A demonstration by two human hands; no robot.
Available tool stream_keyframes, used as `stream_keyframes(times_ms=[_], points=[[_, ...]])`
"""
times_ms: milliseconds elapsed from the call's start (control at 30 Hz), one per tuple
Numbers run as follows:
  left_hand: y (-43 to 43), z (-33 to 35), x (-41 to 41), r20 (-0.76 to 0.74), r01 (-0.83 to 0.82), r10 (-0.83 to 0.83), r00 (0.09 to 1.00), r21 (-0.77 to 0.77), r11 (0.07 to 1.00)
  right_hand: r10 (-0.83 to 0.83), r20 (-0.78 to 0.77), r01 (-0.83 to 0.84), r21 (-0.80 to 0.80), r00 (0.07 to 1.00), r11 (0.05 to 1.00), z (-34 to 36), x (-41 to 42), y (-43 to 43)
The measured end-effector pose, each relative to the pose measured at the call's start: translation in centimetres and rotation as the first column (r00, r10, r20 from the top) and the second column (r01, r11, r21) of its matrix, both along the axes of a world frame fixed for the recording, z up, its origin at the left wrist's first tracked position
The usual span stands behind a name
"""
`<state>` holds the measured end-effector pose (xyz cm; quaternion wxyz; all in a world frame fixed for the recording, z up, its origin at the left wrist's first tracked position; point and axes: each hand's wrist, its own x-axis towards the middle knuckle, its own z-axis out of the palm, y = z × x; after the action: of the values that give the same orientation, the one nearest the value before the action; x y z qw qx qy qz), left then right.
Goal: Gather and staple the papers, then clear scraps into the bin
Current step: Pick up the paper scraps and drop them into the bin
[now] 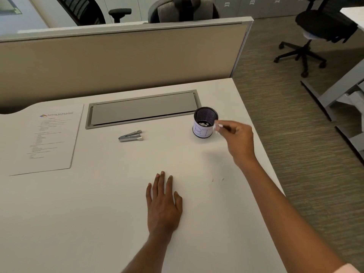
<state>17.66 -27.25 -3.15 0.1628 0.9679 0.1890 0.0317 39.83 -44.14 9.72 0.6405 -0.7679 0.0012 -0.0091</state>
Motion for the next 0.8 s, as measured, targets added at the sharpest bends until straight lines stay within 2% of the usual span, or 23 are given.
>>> stream_keyframes(times_ms=[133,300,500,633,733,800], points=[[0.1,0.0,0.0,0.003,0.004,-0.004,1.000,0.011,1.000,0.067,0.165,-0.026,-0.241,0.984,0.970,1.0,4.3,2.4],[0.1,-0.2,0.1,-0.005,0.007,-0.006,1.000,0.011,1.000,0.182,0.119,-0.105,-0.475,0.976,0.874,-0.2,7.7,3.7],[0.1,-0.4,0.1,-0.007,0.006,-0.005,1.000,0.009,1.000,0.276,0.037,-0.194,-0.622,0.961,0.759,-0.7,8.9,4.3],[0.0,-0.2,0.1,-0.008,0.012,-0.012,1.000,0.007,1.000,0.278,0.016,-0.197,-0.667,0.960,0.718,-0.4,8.9,4.4],[0.0,0.0,0.0,-0.015,0.011,-0.011,1.000,0.009,1.000,0.277,0.068,-0.160,-0.675,0.959,0.721,0.4,8.4,4.4],[0.1,0.0,0.0,-0.017,0.011,-0.011,1.000,0.010,1.000,0.247,0.150,-0.101,-0.627,0.957,0.772,1.2,7.7,3.8]])
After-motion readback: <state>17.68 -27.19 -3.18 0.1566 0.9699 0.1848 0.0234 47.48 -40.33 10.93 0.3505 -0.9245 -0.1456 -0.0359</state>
